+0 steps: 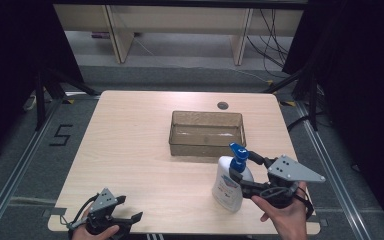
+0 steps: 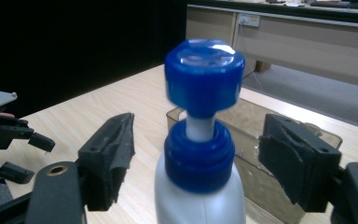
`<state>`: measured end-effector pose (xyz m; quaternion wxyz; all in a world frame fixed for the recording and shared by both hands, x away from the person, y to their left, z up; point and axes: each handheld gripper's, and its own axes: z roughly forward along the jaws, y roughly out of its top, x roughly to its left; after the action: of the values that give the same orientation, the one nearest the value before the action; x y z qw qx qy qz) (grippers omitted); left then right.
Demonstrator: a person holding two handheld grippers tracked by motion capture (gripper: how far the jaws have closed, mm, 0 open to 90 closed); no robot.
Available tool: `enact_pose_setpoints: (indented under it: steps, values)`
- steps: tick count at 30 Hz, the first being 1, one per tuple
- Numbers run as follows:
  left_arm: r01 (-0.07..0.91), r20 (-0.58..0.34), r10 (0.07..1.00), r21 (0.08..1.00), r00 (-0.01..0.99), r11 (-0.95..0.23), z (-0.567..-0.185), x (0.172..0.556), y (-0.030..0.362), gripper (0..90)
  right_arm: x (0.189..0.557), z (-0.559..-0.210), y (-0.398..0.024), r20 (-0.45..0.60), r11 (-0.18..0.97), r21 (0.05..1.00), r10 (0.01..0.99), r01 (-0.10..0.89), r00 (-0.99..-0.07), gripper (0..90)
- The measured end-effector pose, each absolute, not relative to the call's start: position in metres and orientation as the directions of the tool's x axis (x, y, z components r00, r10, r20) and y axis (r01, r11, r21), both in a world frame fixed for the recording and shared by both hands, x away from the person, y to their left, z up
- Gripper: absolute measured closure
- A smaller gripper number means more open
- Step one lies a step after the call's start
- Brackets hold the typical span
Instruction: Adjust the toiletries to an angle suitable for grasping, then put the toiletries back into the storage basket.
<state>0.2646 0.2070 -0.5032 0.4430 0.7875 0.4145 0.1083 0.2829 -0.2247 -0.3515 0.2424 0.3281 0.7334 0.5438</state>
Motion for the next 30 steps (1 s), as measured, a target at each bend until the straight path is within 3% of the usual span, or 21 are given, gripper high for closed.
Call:
enact_pose_setpoints:
  steps: [11,17,20,30]
  values:
    - [0.553,-0.2,0.745,0.792,0.636,-0.259,-0.502,0.264,0.206,15.6,0.293,-0.352,-0.219,-0.006,0.188,0.962,0.738,0.197,-0.675,39.8]
    - [0.551,-0.194,0.741,0.789,0.643,-0.272,-0.502,0.264,0.205,15.6,0.293,-0.351,-0.219,-0.026,0.196,0.964,0.739,0.179,-0.673,50.7]
    - [0.551,-0.193,0.742,0.789,0.642,-0.271,-0.502,0.265,0.205,15.6,0.294,-0.35,-0.22,0.006,0.144,0.976,0.734,0.164,-0.68,60.4]
    - [0.544,-0.188,0.736,0.791,0.651,-0.279,-0.502,0.267,0.204,15.7,0.297,-0.348,-0.221,0.018,0.138,0.976,0.72,0.168,-0.693,61.3]
